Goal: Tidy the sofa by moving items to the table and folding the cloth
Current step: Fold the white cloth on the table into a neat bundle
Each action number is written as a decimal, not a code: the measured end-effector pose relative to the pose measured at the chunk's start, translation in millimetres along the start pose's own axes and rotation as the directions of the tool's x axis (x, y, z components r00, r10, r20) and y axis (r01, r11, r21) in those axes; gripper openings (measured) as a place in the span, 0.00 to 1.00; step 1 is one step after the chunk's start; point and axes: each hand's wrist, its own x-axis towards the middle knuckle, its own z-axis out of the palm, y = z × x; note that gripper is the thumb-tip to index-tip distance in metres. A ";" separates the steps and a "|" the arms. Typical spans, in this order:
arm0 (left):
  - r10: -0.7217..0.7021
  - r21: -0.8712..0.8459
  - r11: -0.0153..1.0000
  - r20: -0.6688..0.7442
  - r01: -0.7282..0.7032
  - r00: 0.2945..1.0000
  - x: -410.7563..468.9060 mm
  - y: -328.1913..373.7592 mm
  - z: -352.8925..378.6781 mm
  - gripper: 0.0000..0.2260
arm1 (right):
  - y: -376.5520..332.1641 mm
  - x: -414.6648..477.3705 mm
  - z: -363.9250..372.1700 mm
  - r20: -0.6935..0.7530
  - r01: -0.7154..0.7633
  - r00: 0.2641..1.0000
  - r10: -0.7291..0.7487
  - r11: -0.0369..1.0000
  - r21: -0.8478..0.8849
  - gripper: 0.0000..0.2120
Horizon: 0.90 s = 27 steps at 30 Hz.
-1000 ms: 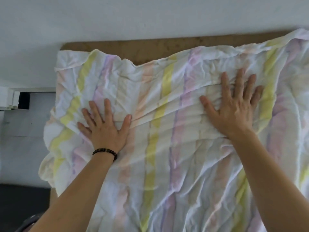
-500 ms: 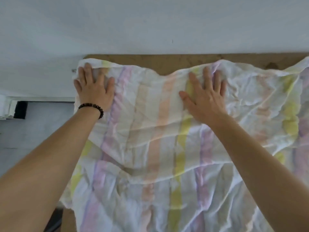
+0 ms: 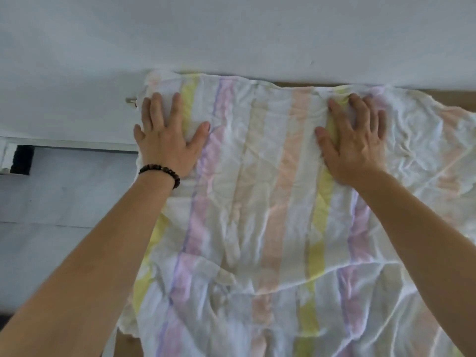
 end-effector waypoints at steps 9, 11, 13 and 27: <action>-0.091 -0.065 0.994 -0.022 0.089 0.996 -73.4 -21.7 -0.8 0.32 | -4.6 -5.5 -4.2 0.069 -0.045 0.997 0.043 0.999 0.018 0.40; -0.010 -0.049 0.999 -0.134 0.003 0.991 -52.3 -19.6 -3.8 0.29 | -1.9 -5.4 -2.6 0.064 -0.046 0.997 0.046 0.999 0.009 0.40; 0.062 -0.017 0.998 -0.161 -0.065 0.985 -21.2 -12.1 -8.4 0.29 | -0.7 -6.0 -2.0 0.071 -0.048 0.996 0.049 0.999 -0.009 0.39; -0.096 -0.065 0.993 -0.001 0.096 0.995 39.8 1.1 -13.2 0.35 | -1.3 -1.7 -8.2 0.142 -0.136 0.978 0.152 0.984 -0.118 0.39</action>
